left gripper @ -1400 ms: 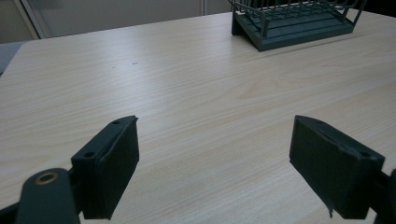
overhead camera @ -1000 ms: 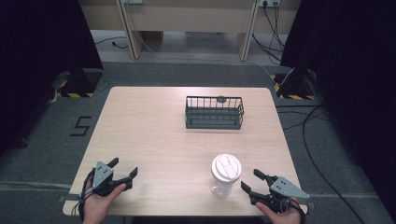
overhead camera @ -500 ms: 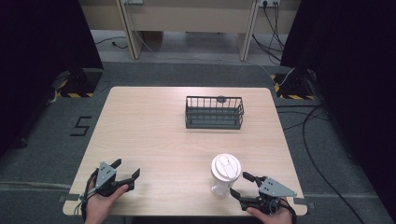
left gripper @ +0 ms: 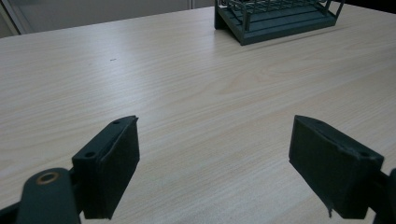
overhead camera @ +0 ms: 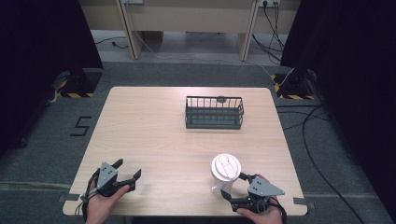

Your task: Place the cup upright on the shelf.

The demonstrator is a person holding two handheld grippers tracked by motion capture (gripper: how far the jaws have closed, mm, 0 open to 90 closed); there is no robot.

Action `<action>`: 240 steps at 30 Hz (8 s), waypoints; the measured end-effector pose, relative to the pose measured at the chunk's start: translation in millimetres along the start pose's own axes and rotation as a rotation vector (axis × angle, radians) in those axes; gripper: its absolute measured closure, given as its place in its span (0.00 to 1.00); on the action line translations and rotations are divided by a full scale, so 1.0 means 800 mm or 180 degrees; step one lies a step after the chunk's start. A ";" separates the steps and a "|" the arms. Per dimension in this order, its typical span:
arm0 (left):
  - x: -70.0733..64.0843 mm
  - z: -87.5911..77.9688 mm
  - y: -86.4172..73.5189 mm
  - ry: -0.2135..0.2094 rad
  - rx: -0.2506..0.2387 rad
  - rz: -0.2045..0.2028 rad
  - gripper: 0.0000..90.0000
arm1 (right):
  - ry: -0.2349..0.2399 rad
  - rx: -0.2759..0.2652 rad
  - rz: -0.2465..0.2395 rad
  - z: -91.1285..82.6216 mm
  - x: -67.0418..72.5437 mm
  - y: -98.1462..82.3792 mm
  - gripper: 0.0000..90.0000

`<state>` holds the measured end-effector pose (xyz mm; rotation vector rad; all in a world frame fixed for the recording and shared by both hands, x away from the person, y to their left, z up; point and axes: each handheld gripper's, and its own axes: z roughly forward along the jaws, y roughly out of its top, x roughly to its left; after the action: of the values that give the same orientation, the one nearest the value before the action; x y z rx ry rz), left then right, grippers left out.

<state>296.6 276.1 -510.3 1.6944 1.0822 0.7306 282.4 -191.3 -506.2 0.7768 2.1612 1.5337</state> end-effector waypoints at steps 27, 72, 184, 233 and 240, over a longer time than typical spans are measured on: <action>-0.001 0.001 -0.001 -0.0043 0.0012 0.0006 0.18 | 0.0040 -0.0289 0.0075 0.032 0.003 0.005 0.18; -0.005 0.000 0.000 -0.0043 -0.0019 -0.0055 0.20 | -0.0476 -0.0529 0.0123 0.029 -0.061 0.071 0.20; -0.004 0.000 -0.001 -0.0089 -0.0044 -0.0081 0.20 | -0.1167 -0.0577 0.0218 0.125 -0.154 0.189 0.20; -0.003 0.000 -0.001 -0.0110 -0.0061 -0.0082 0.20 | -0.1269 -0.0450 0.0332 0.191 -0.196 0.227 0.20; -0.002 0.000 -0.001 -0.0118 -0.0063 -0.0090 0.20 | -0.1289 -0.0415 0.0382 0.202 -0.201 0.223 0.20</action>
<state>295.5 274.4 -510.9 1.6665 1.0680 0.6873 541.6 -129.4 -393.6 1.0824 1.7316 1.4101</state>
